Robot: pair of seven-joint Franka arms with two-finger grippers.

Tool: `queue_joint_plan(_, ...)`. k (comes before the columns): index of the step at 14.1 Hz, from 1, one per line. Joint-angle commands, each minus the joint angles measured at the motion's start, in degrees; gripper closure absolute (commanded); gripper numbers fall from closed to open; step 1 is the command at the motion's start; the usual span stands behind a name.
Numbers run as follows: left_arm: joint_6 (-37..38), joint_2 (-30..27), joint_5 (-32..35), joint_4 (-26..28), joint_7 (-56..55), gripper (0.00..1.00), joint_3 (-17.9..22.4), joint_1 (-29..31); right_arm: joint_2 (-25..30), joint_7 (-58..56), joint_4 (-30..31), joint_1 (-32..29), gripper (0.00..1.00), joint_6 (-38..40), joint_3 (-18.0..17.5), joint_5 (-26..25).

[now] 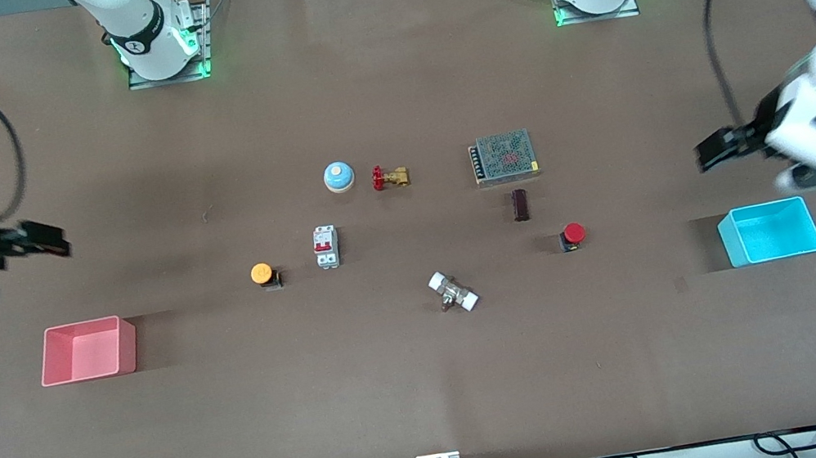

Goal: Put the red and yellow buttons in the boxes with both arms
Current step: 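Reach the right gripper to the yellow button while the left gripper reaches the red button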

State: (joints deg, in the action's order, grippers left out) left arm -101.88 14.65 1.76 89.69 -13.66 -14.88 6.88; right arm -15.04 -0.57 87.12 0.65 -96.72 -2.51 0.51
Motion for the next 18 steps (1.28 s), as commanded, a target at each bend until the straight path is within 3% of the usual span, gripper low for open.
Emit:
queue_joint_plan(1,-6.6,1.0,0.9,4.1,-4.7,0.00,0.0,-2.0,-5.6,1.1,-0.5,5.2,0.00,-4.2,0.0,1.5)
queue_joint_plan(3,-11.0,3.8,1.0,5.2,-9.2,0.00,0.0,-4.0,-9.8,2.1,-0.4,9.7,0.00,-8.2,0.1,1.3)
queue_joint_plan(9,-25.1,8.9,1.1,10.7,-16.0,0.00,0.1,-7.0,-18.4,10.9,0.3,15.3,0.00,-15.9,0.0,1.8)
queue_joint_plan(13,-36.0,12.1,1.1,15.2,-18.8,0.00,0.3,-9.1,-20.0,15.9,2.8,17.0,0.00,-18.1,-0.1,1.7)
queue_joint_plan(18,-40.6,14.2,1.5,18.5,-19.1,0.00,0.6,-10.3,-22.2,17.0,5.0,17.4,0.00,-21.5,0.0,1.8)
